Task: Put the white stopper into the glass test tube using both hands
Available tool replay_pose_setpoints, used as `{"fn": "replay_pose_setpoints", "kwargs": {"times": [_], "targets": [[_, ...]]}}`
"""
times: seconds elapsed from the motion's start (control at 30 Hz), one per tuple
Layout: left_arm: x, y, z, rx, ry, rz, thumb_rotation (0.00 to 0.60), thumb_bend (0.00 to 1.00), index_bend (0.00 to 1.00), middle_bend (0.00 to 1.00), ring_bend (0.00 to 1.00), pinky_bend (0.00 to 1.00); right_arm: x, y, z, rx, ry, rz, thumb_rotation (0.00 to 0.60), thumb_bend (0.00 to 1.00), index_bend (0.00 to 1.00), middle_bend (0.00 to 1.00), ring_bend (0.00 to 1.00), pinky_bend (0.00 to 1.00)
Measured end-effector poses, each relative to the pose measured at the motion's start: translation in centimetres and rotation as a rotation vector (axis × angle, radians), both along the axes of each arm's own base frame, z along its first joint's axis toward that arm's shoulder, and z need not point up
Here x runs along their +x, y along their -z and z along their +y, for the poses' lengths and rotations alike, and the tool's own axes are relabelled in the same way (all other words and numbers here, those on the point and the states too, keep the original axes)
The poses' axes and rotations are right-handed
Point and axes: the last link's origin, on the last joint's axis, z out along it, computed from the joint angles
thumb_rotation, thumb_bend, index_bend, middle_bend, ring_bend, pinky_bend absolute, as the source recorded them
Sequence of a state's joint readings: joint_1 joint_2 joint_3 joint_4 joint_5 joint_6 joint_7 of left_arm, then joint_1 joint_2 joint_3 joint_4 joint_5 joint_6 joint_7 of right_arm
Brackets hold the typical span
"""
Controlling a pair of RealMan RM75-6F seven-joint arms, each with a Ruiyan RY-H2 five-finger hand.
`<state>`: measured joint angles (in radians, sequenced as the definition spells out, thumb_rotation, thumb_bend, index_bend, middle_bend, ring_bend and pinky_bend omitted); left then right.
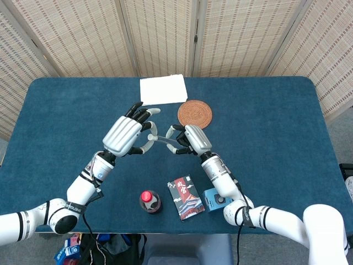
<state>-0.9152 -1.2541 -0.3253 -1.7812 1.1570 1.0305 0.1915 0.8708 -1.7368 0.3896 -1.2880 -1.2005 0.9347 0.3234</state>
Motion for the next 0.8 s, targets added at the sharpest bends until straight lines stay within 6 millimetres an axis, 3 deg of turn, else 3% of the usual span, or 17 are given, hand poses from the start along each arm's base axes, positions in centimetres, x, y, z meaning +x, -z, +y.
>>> {"fn": "replay_pose_setpoints", "kwargs": {"times": [0.7,0.8], "targets": [[0.31,0.95,-0.14,0.005,0.023,0.013,0.6,0.42,0.56,0.17,0.16,0.0,0.59,0.15,0.04,0.024,0.0,-0.031,0.6,0.66,0.91,1.0,1.0,1.0],[0.27,0.95,-0.1,0.002,0.021,0.012,0.6,0.41,0.52,0.17,0.14,0.0,0.46,0.18,0.01,0.026,0.0,-0.02,0.6,0.66,0.91,1.0,1.0,1.0]]}}
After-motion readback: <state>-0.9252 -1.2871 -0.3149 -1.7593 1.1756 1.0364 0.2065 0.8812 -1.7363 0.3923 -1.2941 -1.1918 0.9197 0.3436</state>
